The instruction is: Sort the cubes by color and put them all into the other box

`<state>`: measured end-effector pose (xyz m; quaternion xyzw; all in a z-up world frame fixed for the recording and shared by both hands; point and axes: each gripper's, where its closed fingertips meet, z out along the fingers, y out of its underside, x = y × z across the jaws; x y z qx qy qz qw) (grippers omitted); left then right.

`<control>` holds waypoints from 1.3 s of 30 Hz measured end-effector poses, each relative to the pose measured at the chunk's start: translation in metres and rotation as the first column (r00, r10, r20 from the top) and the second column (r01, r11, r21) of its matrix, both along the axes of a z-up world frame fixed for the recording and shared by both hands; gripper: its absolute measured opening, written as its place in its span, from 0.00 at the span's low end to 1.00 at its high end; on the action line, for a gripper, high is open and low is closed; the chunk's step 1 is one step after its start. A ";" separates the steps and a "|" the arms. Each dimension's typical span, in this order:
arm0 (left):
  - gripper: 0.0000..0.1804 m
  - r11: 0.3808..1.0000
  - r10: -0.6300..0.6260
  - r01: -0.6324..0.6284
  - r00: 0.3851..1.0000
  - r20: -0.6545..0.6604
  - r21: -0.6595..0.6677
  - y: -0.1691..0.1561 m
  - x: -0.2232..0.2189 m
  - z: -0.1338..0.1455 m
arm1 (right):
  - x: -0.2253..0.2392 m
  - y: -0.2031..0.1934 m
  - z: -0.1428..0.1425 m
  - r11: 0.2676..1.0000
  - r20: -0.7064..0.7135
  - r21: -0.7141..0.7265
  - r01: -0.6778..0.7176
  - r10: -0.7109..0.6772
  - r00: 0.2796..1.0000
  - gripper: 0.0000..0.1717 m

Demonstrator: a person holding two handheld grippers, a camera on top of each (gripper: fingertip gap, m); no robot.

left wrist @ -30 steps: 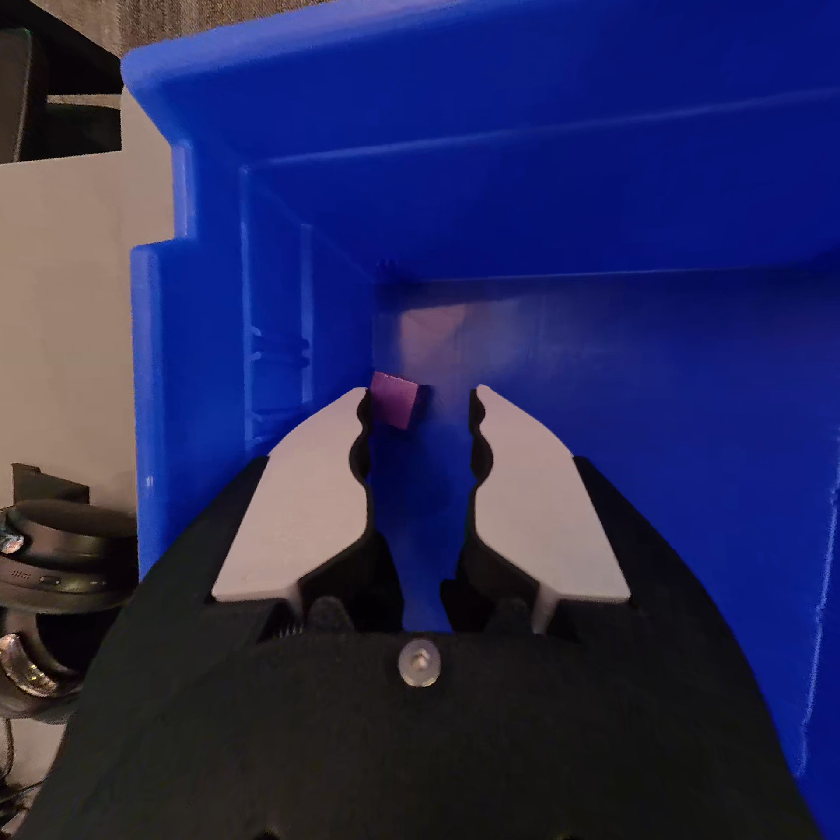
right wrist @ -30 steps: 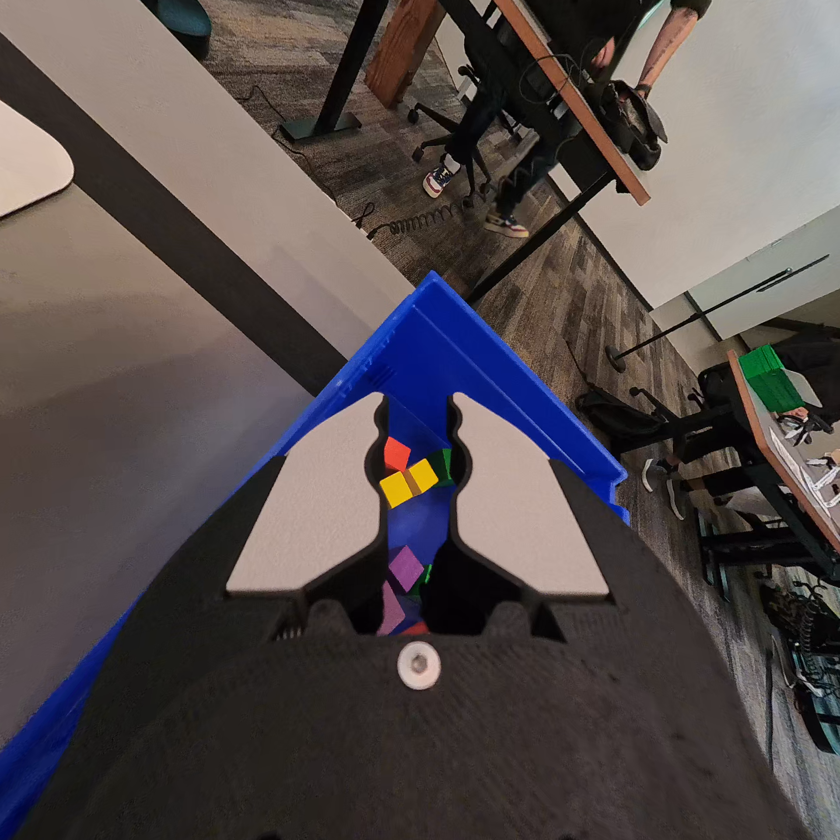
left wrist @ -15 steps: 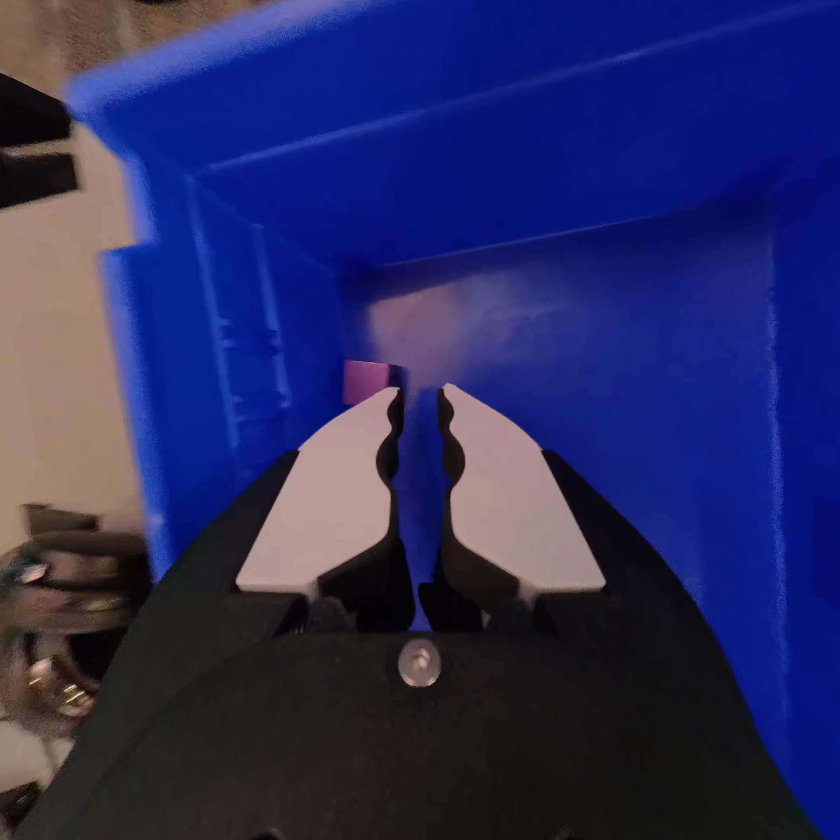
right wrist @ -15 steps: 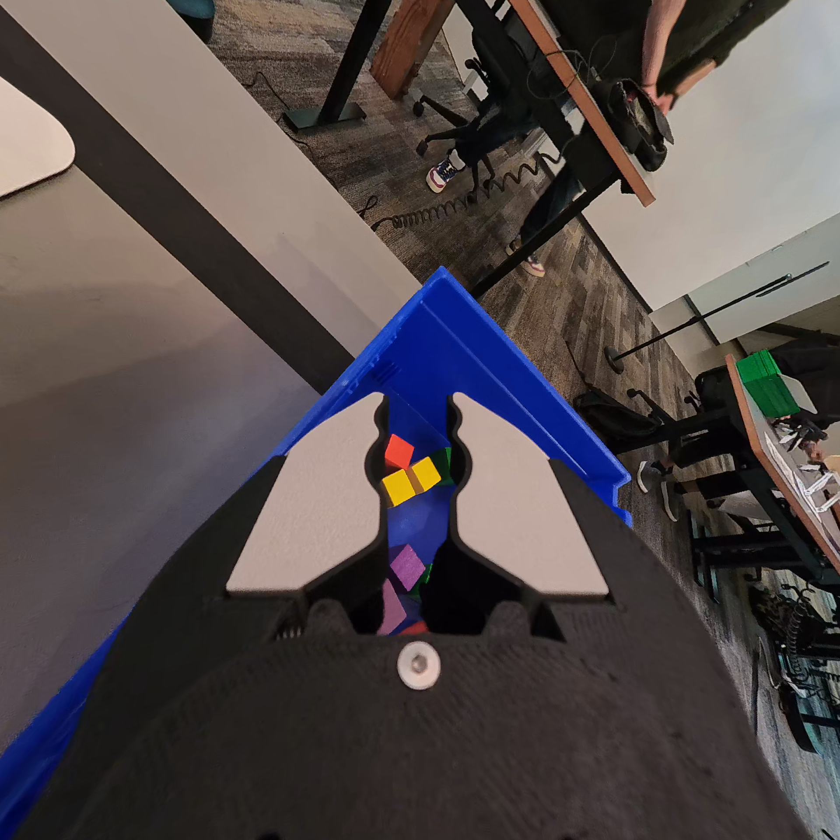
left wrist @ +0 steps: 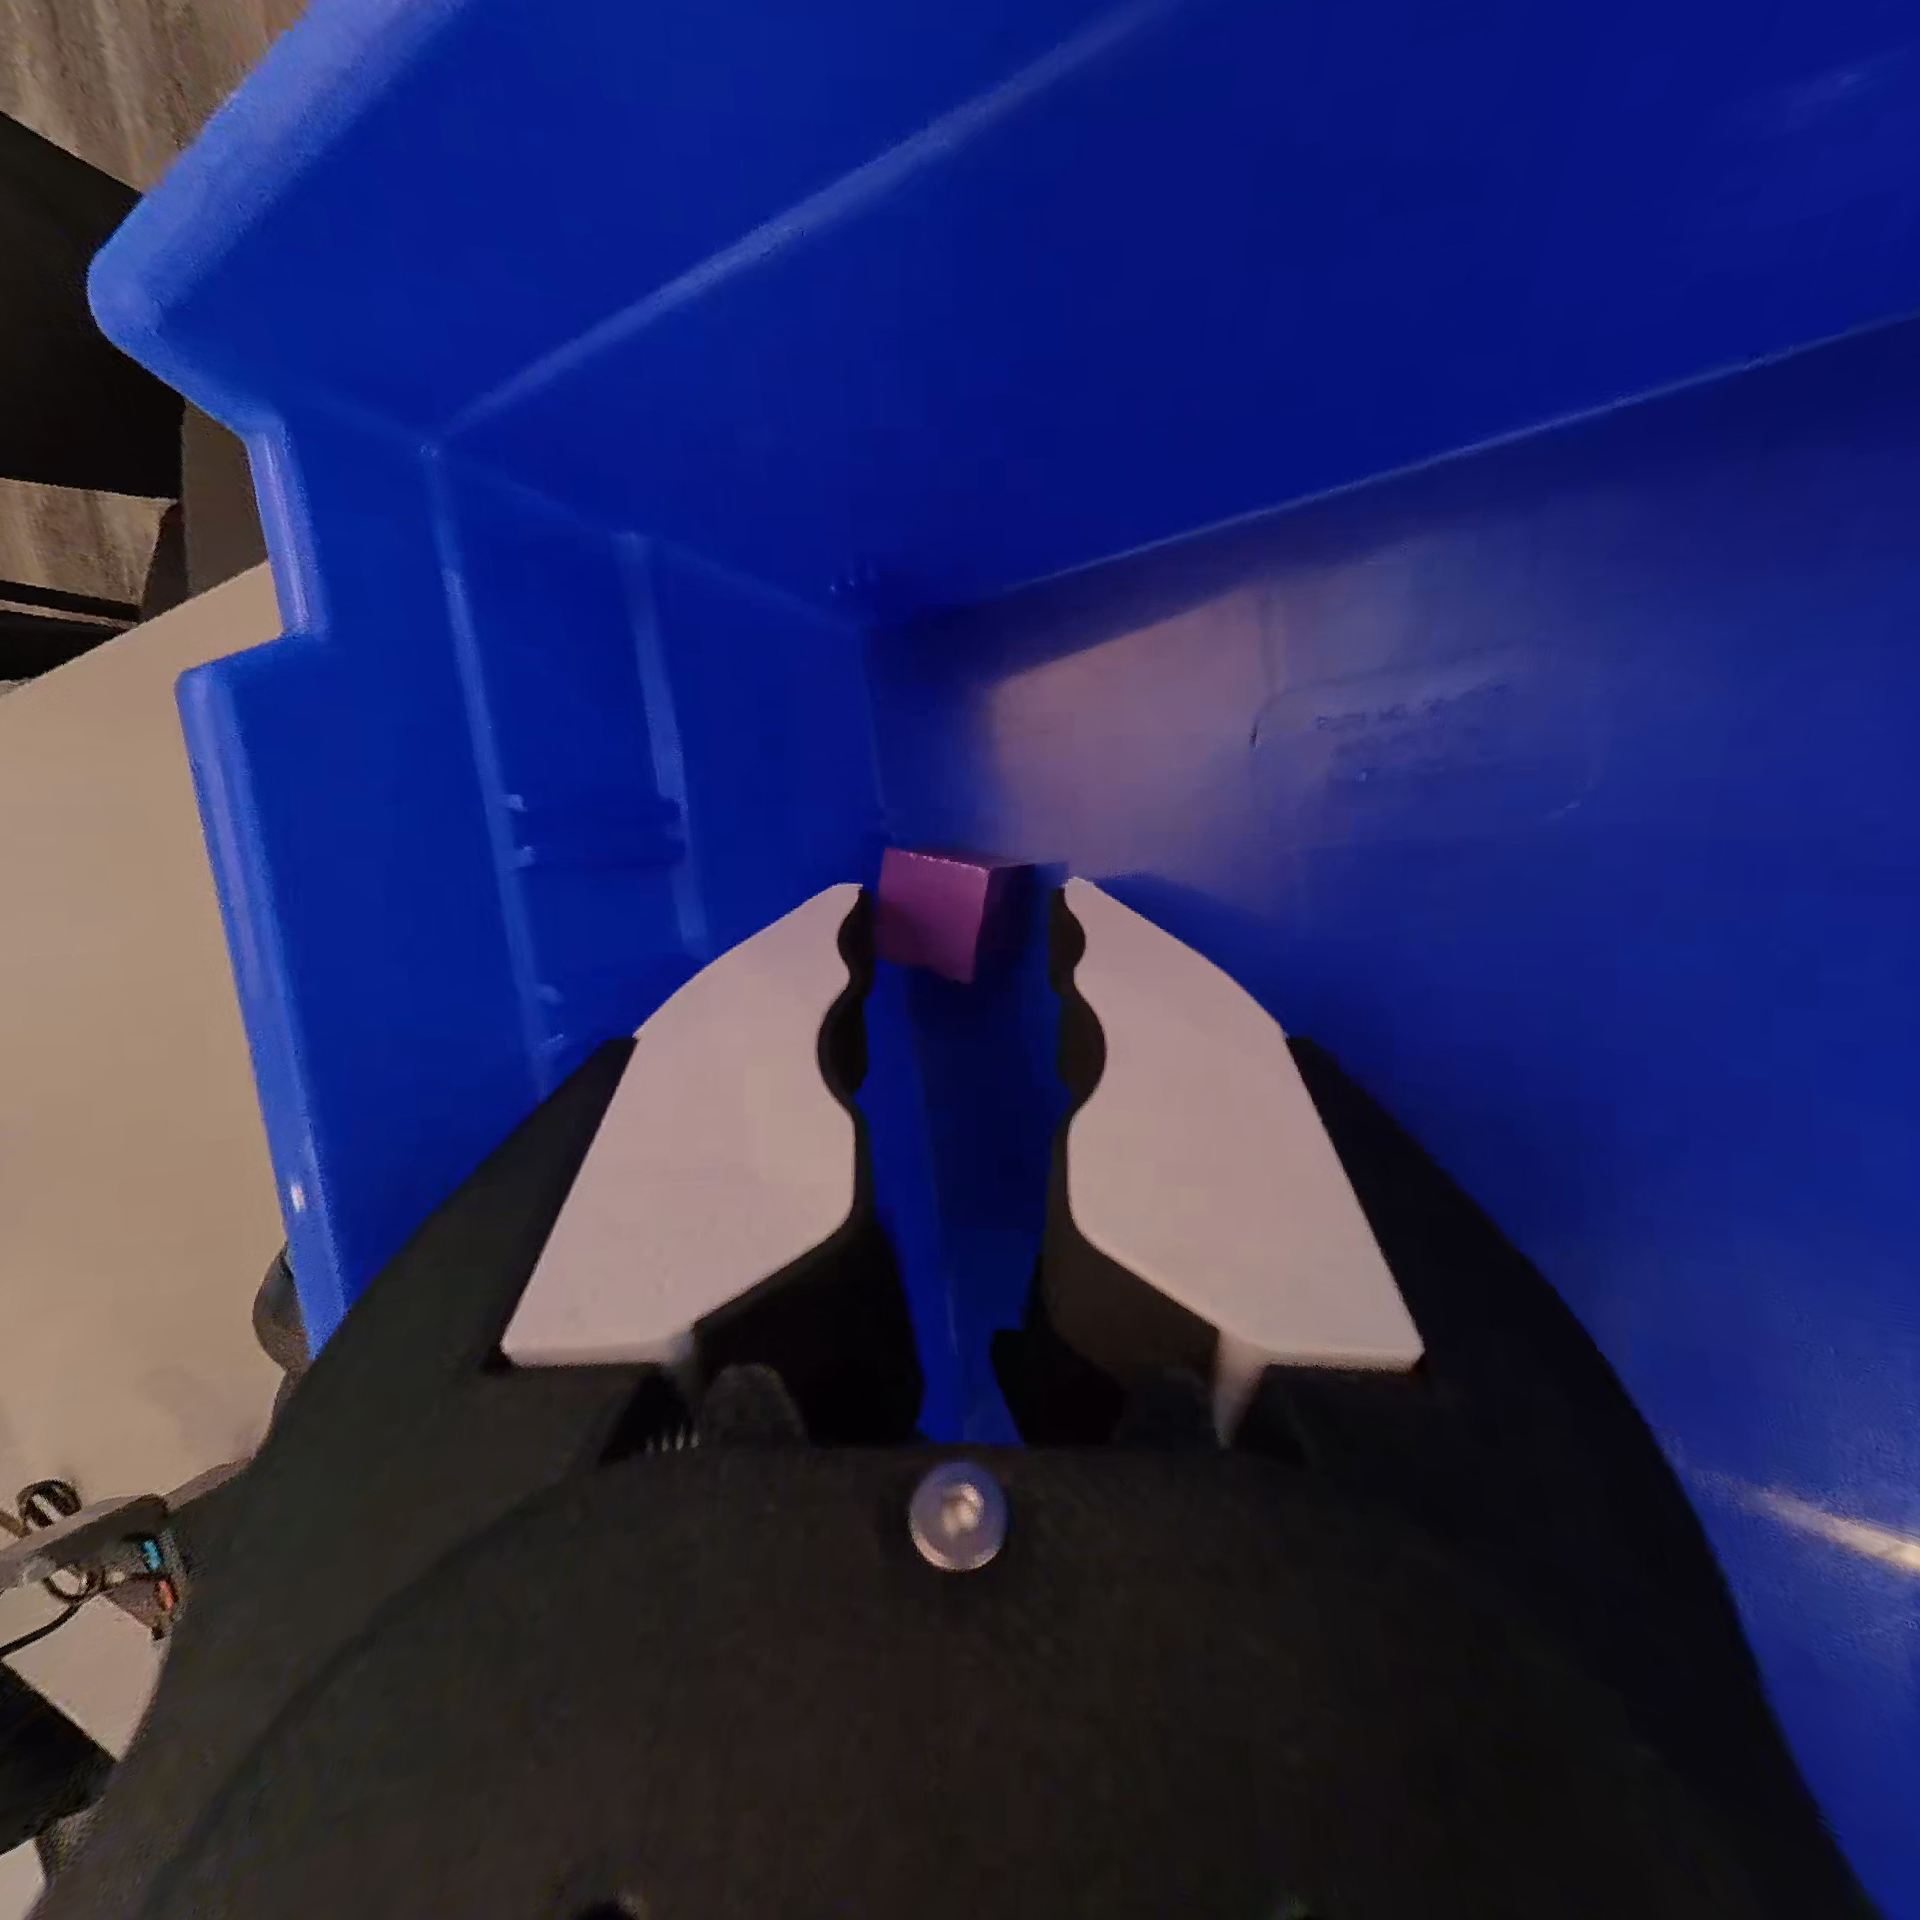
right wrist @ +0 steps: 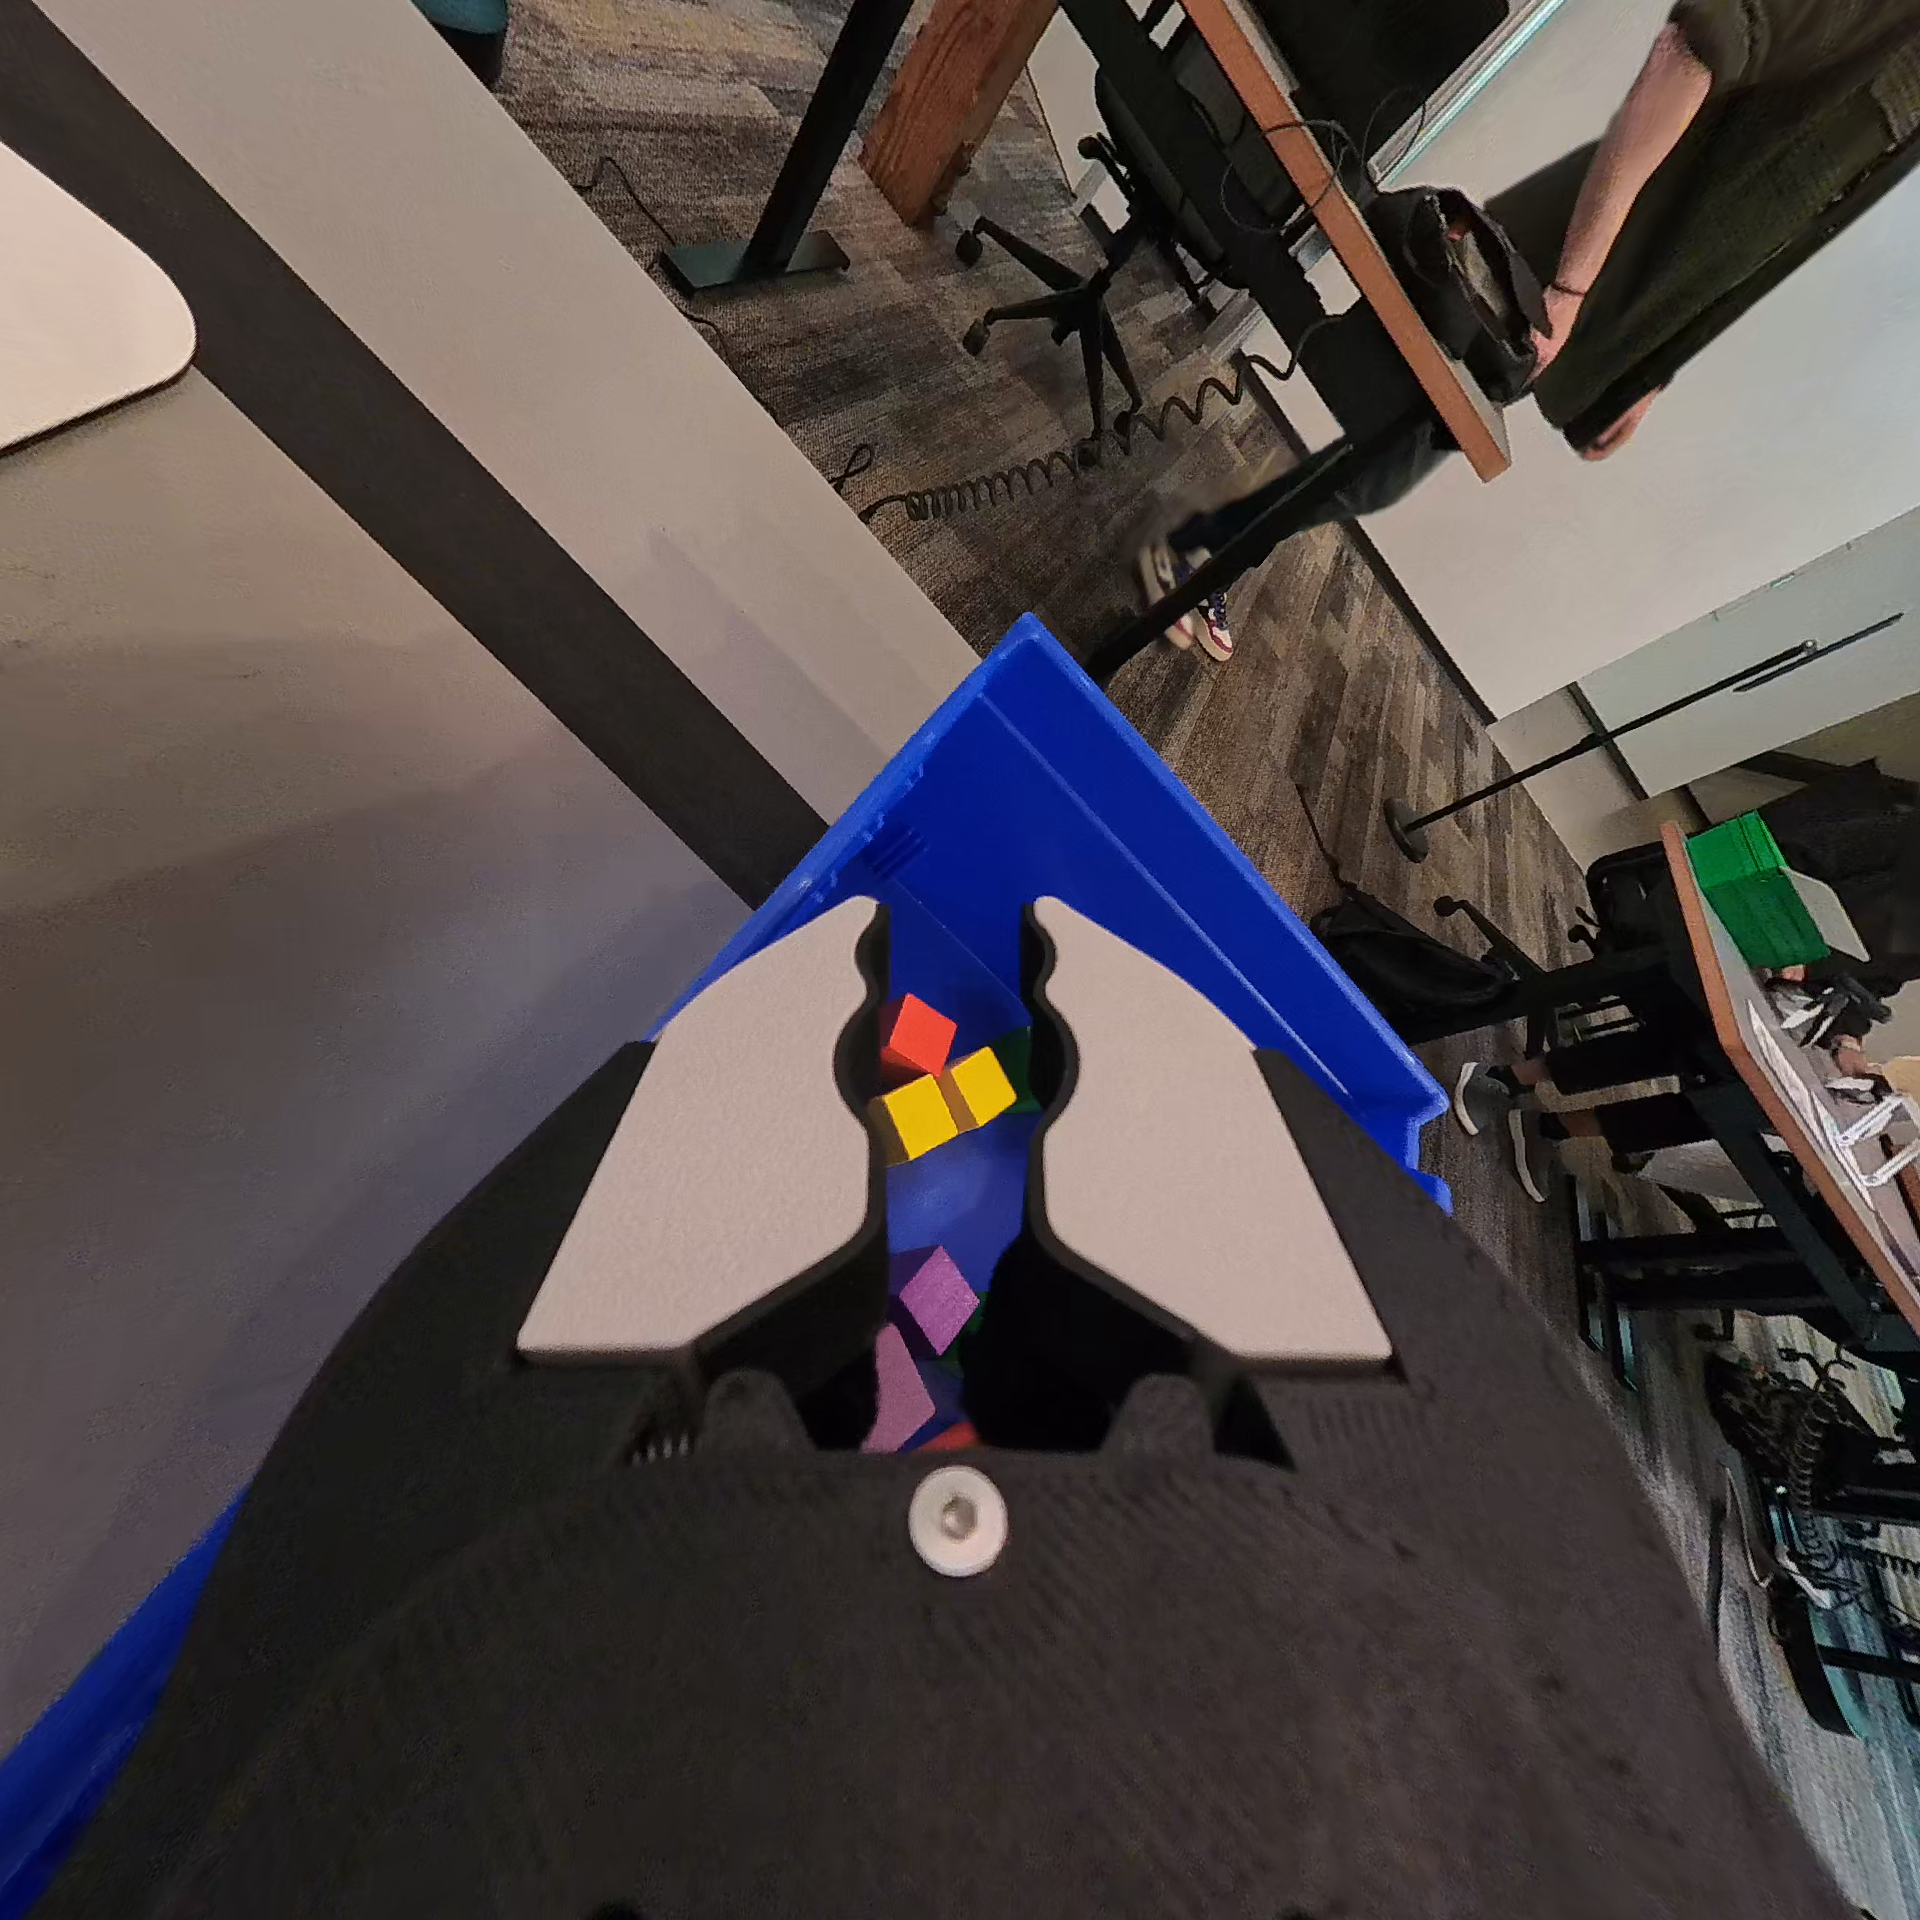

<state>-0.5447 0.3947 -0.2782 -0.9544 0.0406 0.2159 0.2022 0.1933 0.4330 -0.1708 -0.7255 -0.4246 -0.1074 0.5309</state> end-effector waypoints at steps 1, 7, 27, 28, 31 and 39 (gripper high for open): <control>0.18 1.000 -0.001 0.001 1.000 -0.001 0.005 0.000 0.000 0.000 | 0.000 0.000 -0.001 1.000 0.003 -0.001 -0.001 0.001 1.000 0.14; 0.15 1.000 0.001 0.000 0.996 0.086 -0.012 -0.007 0.007 0.000 | -0.002 0.000 -0.003 1.000 0.010 -0.006 -0.004 0.004 1.000 0.14; 0.13 0.996 -0.088 0.078 0.910 0.405 0.041 -0.013 0.054 0.017 | -0.006 -0.005 0.016 0.999 0.003 0.043 -0.027 0.027 1.000 0.14; 0.13 0.992 -0.116 0.082 0.893 0.435 0.096 -0.011 0.061 0.033 | -0.007 -0.007 0.027 0.996 -0.008 0.083 -0.033 0.034 0.999 0.14; 0.13 0.942 -0.289 0.138 0.799 0.527 0.307 -0.012 0.101 0.102 | -0.024 -0.026 0.069 0.977 -0.063 0.184 -0.108 0.122 0.991 0.17; 0.13 0.587 -0.801 0.376 0.397 0.448 0.717 -0.075 0.287 0.265 | -0.112 -0.125 0.166 0.776 -0.038 0.509 -0.372 0.452 0.891 0.22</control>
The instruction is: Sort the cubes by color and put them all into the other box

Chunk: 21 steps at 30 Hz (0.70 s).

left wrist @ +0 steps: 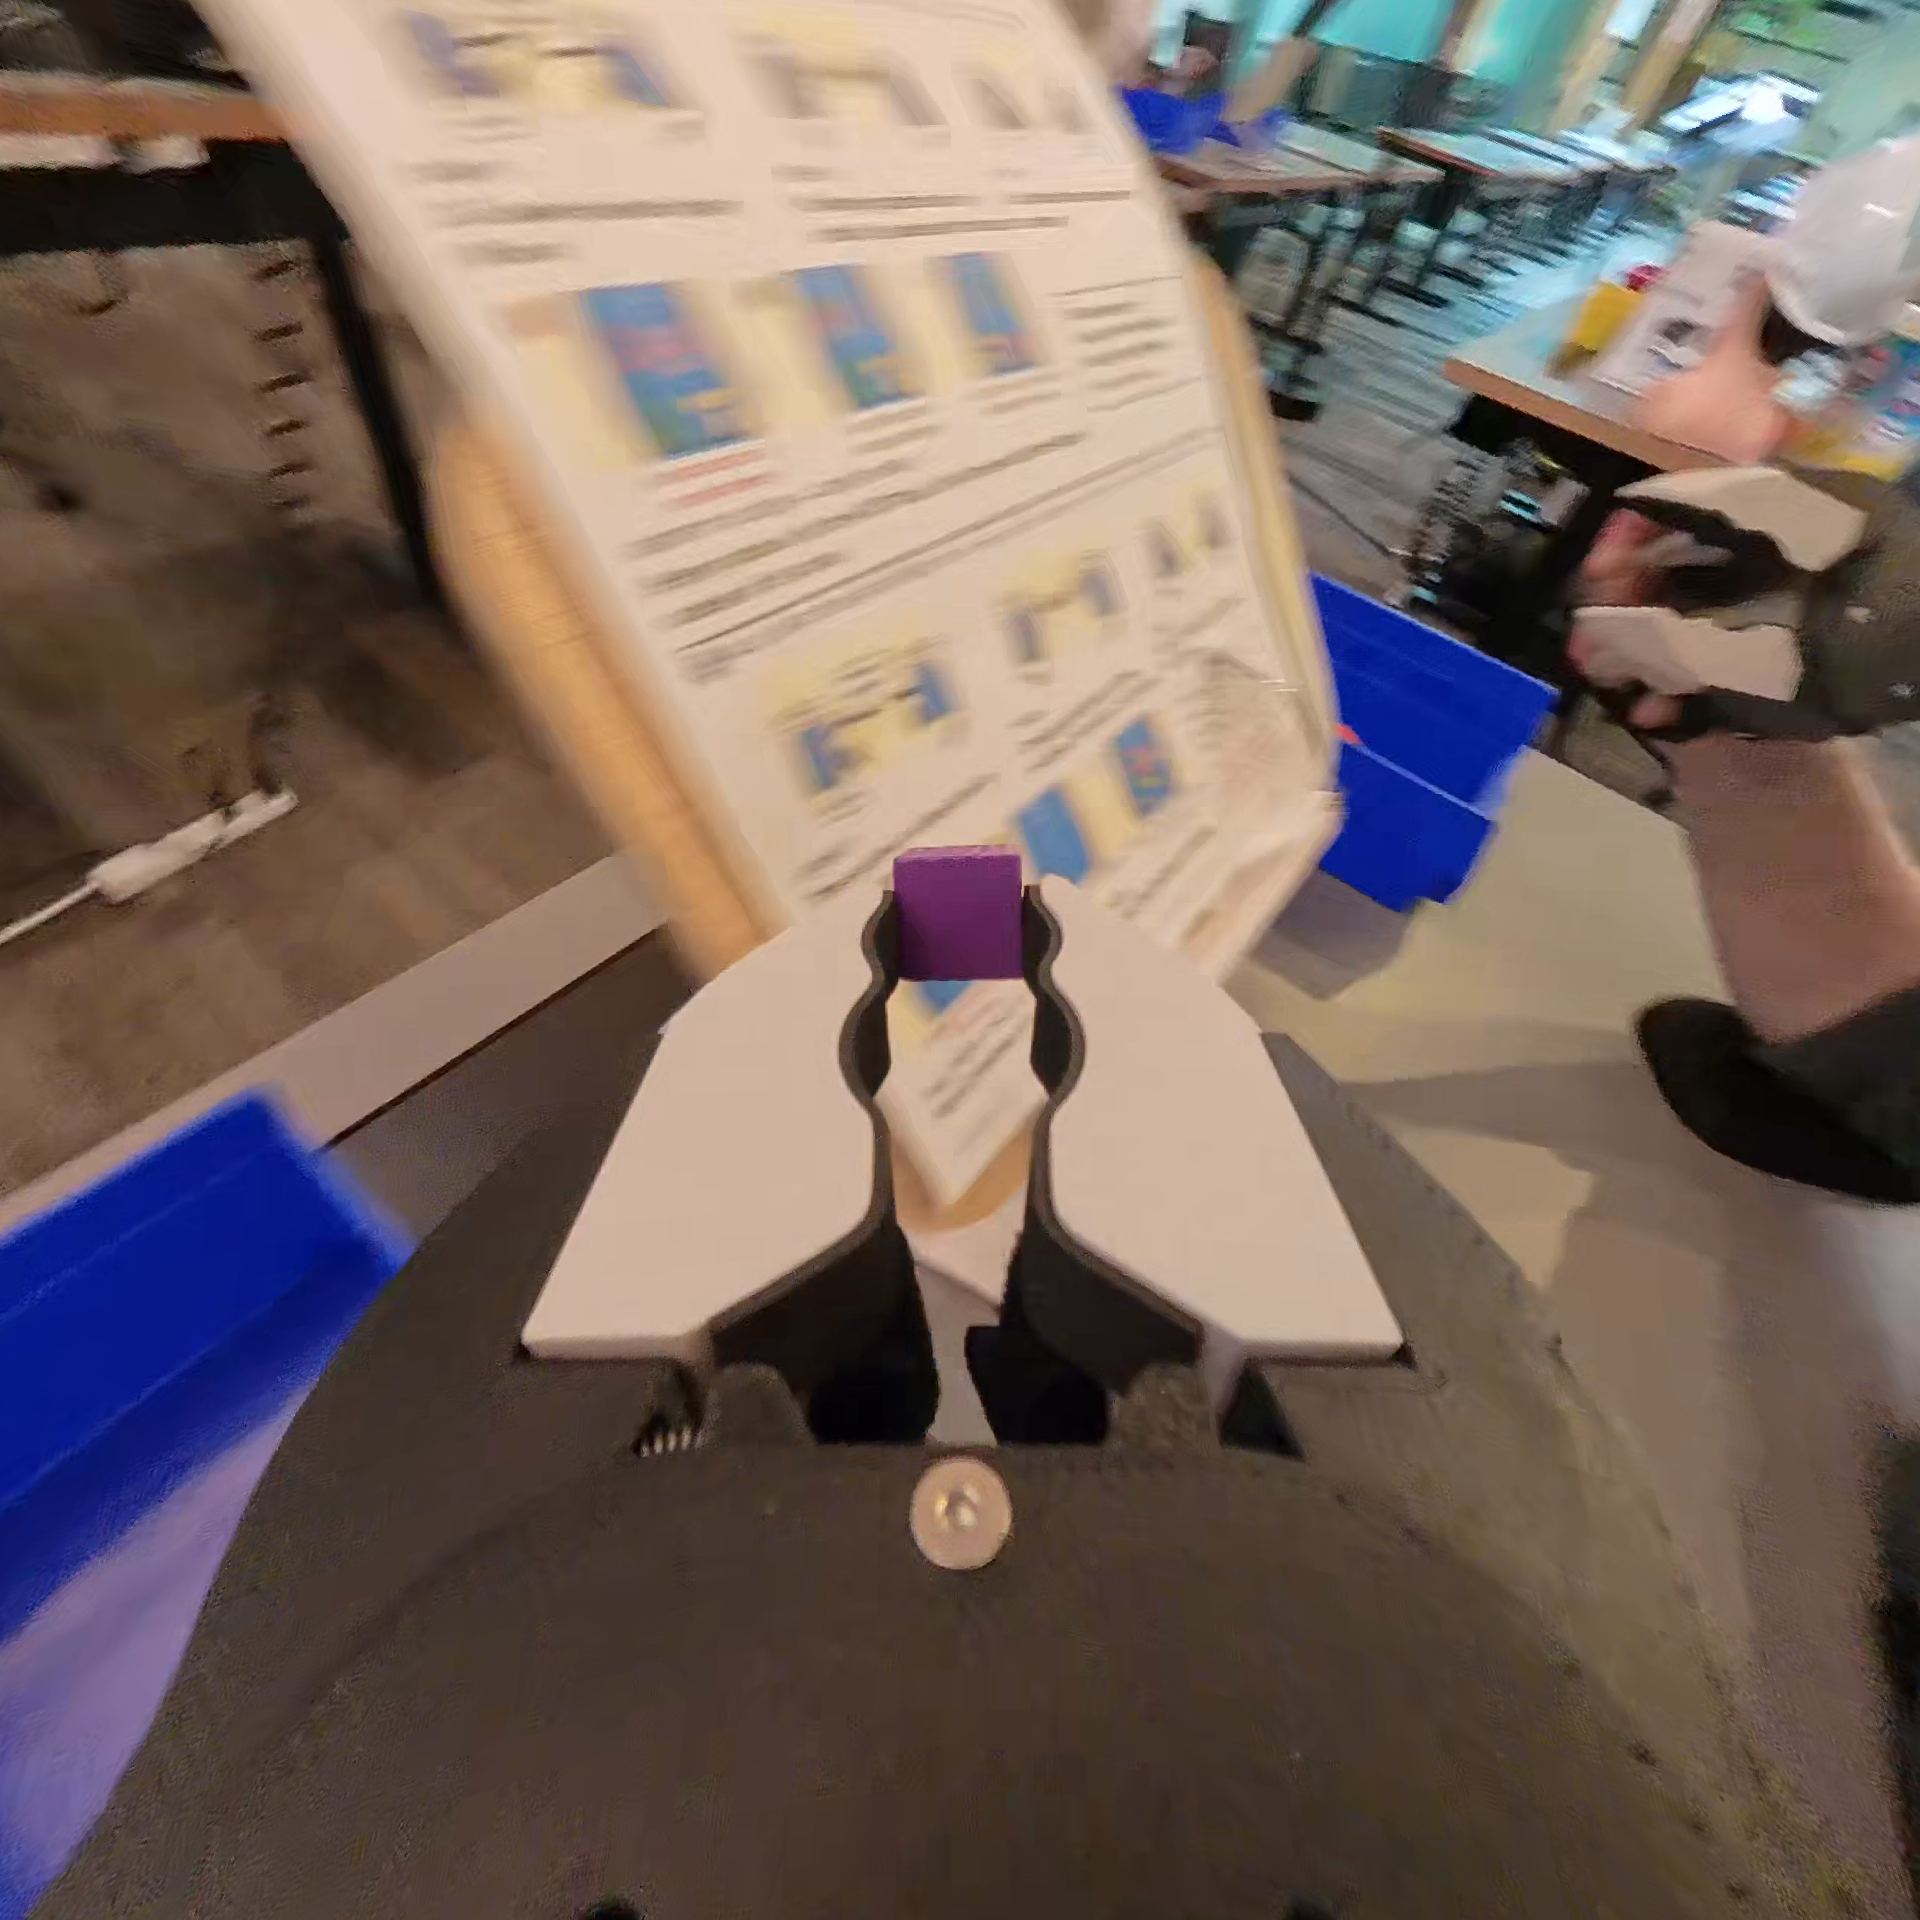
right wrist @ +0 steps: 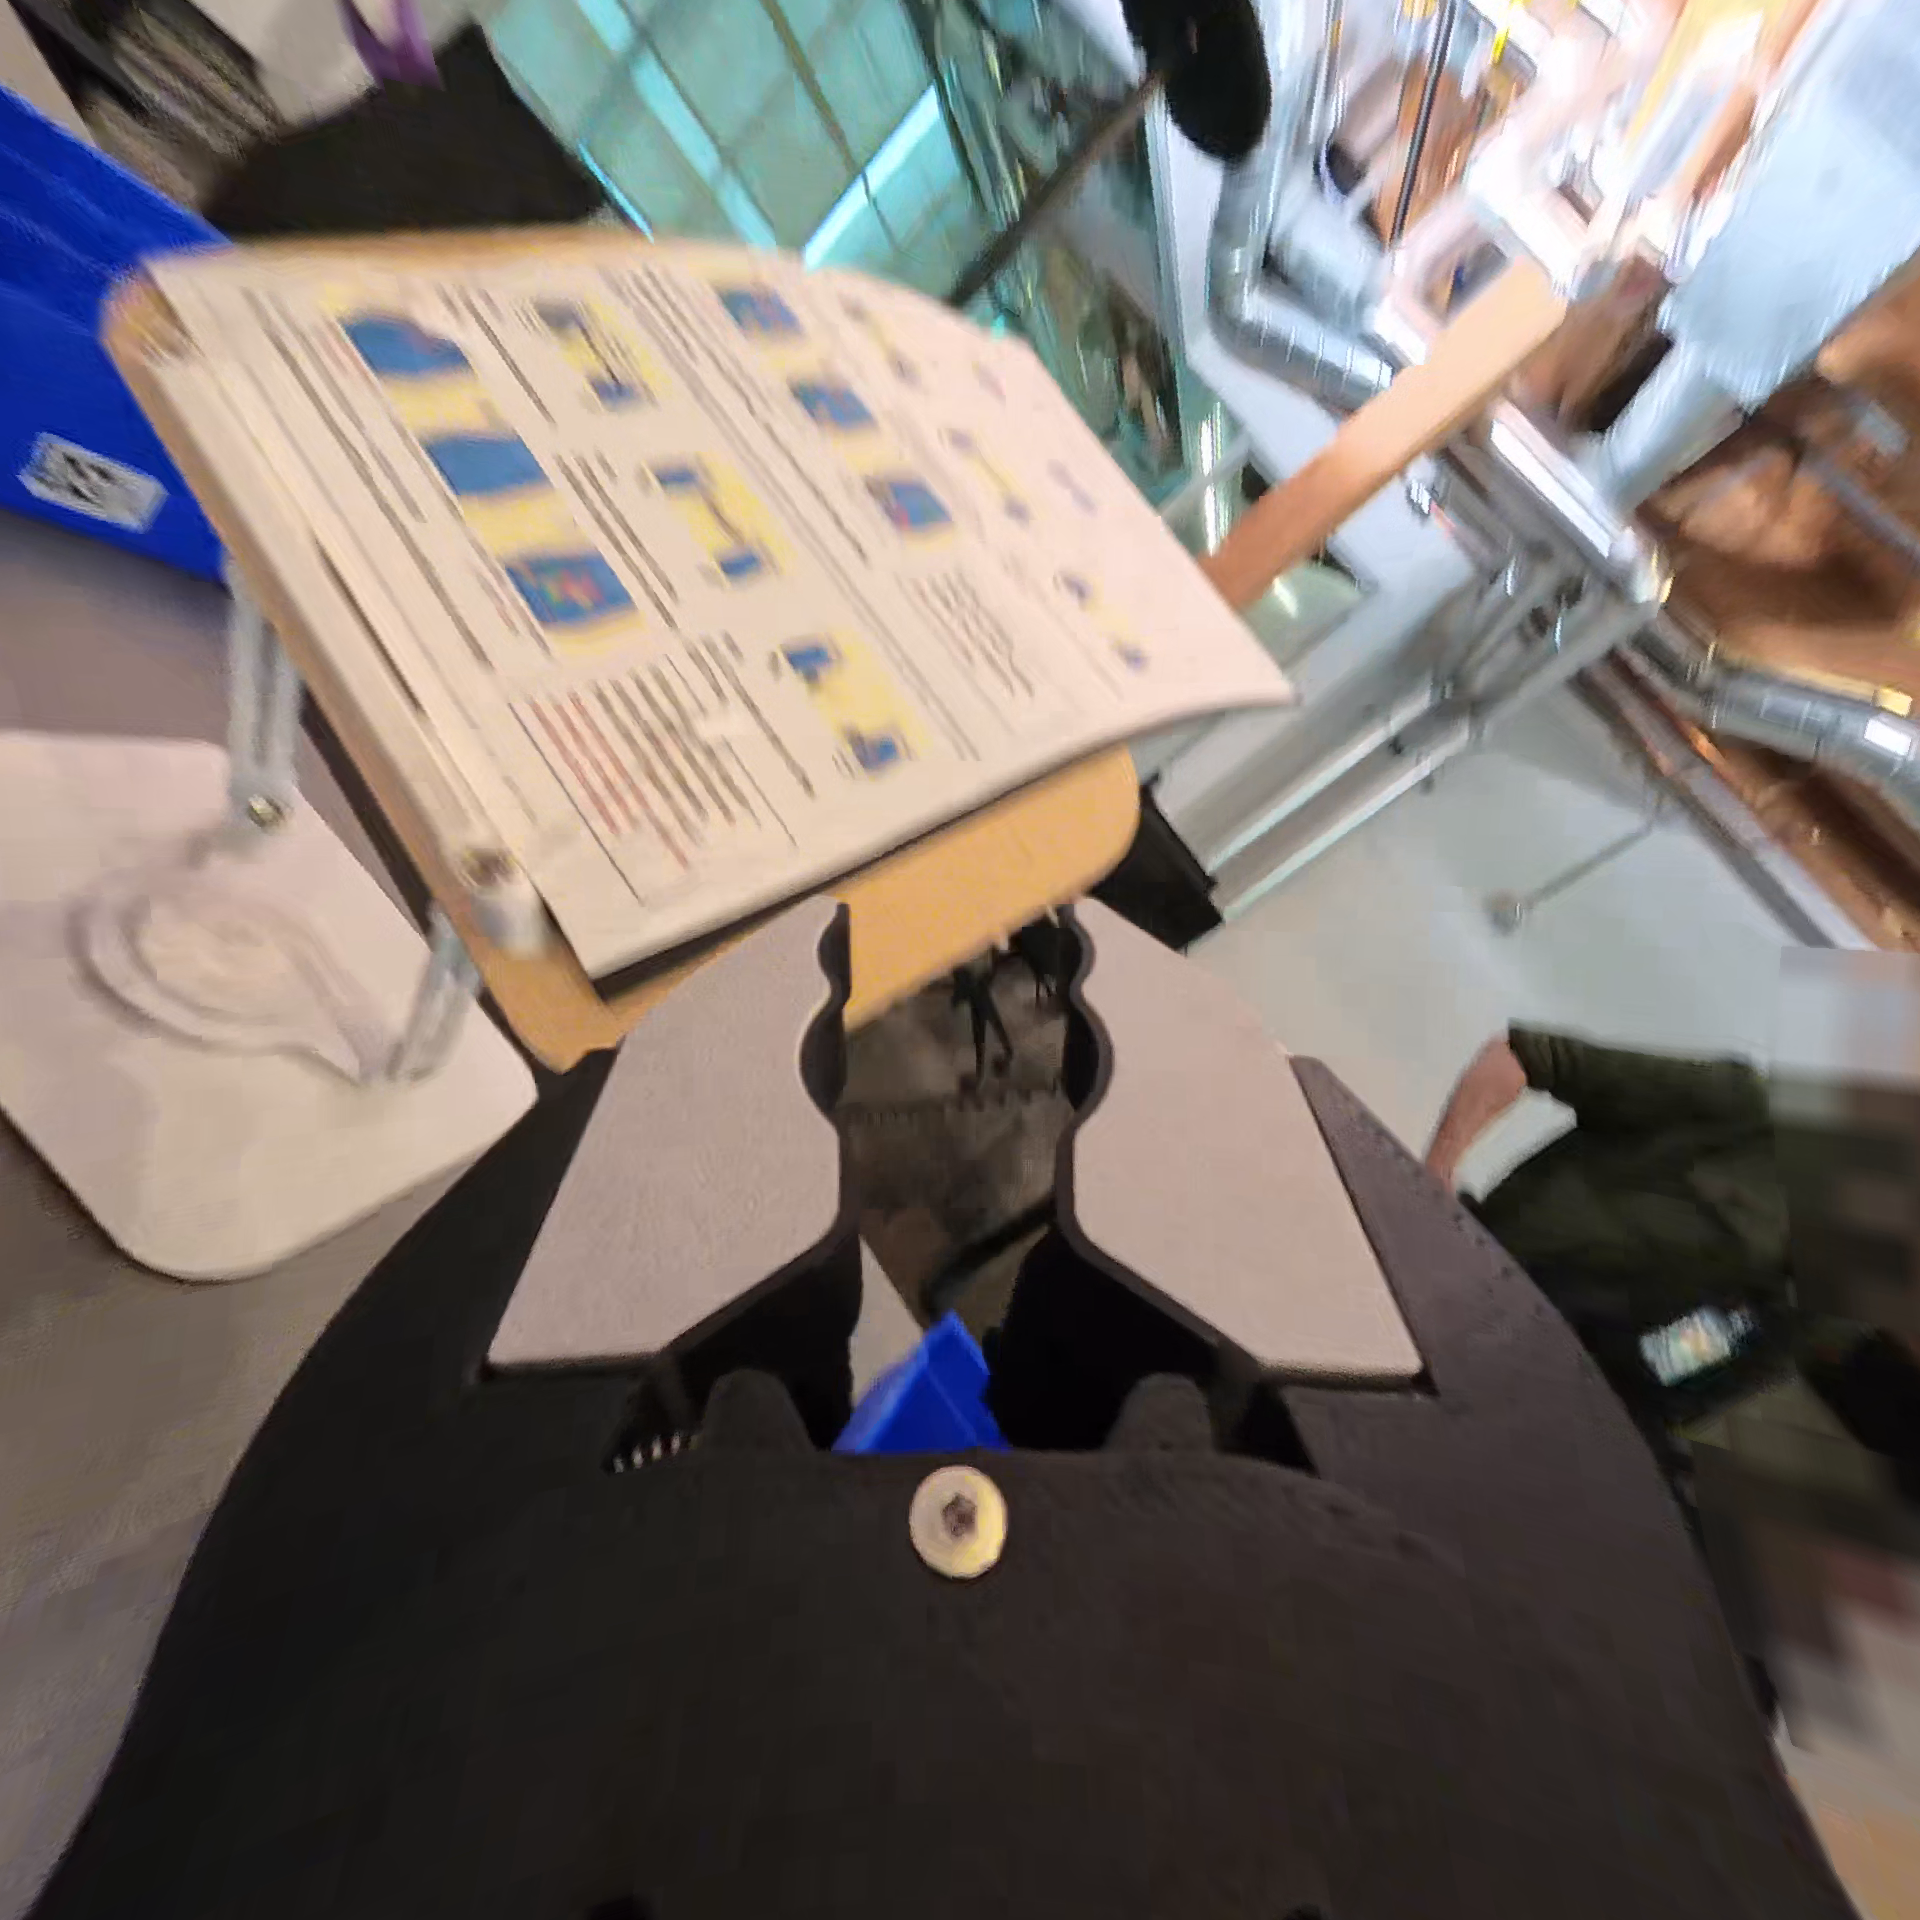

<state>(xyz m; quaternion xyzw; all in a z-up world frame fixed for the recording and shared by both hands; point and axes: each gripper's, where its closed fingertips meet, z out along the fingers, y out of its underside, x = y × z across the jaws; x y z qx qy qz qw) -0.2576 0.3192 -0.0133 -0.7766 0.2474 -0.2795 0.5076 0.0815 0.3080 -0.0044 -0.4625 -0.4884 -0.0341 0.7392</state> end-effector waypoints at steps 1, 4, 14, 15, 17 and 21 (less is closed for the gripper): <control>0.13 0.998 -0.054 0.054 0.999 -0.004 0.018 -0.008 0.025 0.004 | -0.012 -0.012 0.004 0.999 -0.005 0.026 -0.037 0.038 0.999 0.22; 0.13 0.975 -0.221 0.219 0.973 0.071 0.035 -0.029 0.099 0.008 | -0.043 -0.039 0.008 0.991 -0.026 0.069 -0.114 0.116 0.993 0.24; 0.13 0.811 -0.522 0.584 0.747 0.412 -0.031 -0.087 0.251 -0.013 | -0.086 -0.068 -0.015 0.969 0.053 0.128 -0.211 0.206 0.977 0.27; 0.13 0.807 -0.523 0.590 0.741 0.421 -0.036 -0.090 0.259 -0.016 | -0.088 -0.070 -0.017 0.967 0.056 0.129 -0.219 0.214 0.975 0.26; 0.13 0.790 -0.537 0.611 0.727 0.428 -0.047 -0.095 0.270 -0.022 | -0.092 -0.072 -0.021 0.965 0.077 0.130 -0.229 0.220 0.972 0.25; 0.12 0.774 -0.548 0.632 0.698 0.461 -0.038 -0.101 0.277 -0.019 | -0.091 -0.074 -0.019 0.961 0.078 0.166 -0.220 0.209 0.975 0.14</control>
